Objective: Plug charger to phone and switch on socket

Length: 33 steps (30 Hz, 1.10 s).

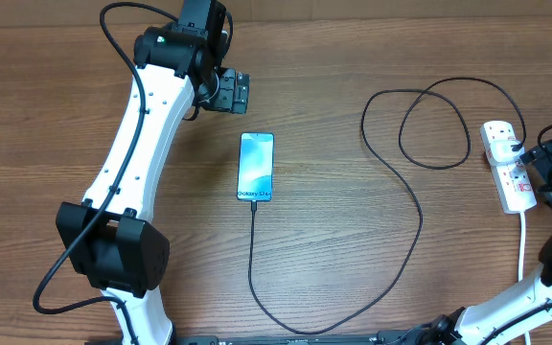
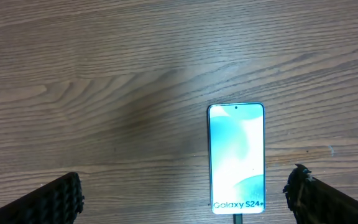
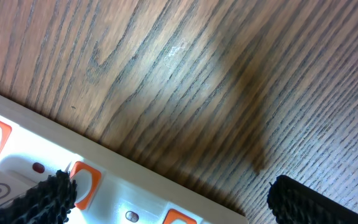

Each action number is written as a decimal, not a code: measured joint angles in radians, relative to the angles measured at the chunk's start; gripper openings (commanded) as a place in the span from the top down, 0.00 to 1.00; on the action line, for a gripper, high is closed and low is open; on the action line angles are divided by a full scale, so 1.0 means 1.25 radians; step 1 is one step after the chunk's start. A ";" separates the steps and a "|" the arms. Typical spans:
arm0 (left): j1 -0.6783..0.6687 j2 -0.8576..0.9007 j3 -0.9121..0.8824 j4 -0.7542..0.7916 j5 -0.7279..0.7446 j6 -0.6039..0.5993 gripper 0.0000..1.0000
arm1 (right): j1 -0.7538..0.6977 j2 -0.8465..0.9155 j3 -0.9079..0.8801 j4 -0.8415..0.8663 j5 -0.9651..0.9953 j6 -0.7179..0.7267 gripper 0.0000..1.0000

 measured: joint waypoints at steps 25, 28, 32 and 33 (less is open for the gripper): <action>0.000 0.000 0.000 0.000 0.000 0.000 0.00 | 0.013 -0.010 -0.011 -0.038 -0.003 -0.008 0.00; 0.000 0.000 0.000 0.000 0.000 0.000 0.00 | 0.015 -0.011 -0.013 -0.042 -0.007 -0.012 0.00; 0.000 0.000 0.000 0.000 0.000 0.000 0.00 | 0.015 -0.011 -0.014 -0.043 -0.012 -0.016 0.00; 0.000 0.000 0.000 0.000 0.000 0.000 0.00 | 0.015 -0.011 -0.014 -0.044 -0.013 -0.016 0.00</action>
